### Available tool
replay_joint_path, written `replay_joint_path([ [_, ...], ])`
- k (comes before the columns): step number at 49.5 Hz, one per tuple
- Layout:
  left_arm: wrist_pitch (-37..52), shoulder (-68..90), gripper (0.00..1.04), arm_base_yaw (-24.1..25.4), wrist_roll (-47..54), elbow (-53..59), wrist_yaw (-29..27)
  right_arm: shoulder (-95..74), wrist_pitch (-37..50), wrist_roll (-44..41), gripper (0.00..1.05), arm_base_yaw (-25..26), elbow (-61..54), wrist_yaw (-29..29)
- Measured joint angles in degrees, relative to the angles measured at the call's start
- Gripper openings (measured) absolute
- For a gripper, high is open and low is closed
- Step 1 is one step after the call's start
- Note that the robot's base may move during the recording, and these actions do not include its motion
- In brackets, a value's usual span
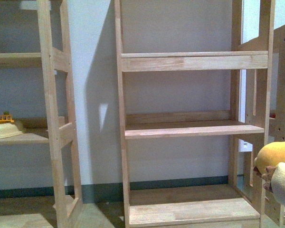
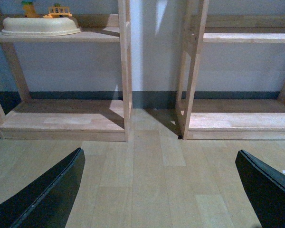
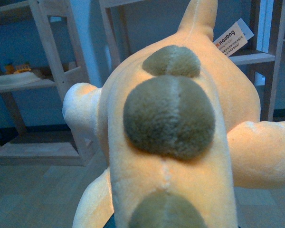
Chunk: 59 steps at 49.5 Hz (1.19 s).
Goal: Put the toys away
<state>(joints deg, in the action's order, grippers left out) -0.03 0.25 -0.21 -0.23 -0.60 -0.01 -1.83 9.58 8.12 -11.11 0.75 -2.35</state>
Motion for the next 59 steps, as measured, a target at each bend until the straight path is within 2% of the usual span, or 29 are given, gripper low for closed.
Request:
replay_joint_path([
  [59,0.0,-0.1,0.99,0.1,0.0,0.0,0.0,0.0,0.0,0.0,0.07,-0.1,0.0,0.0],
])
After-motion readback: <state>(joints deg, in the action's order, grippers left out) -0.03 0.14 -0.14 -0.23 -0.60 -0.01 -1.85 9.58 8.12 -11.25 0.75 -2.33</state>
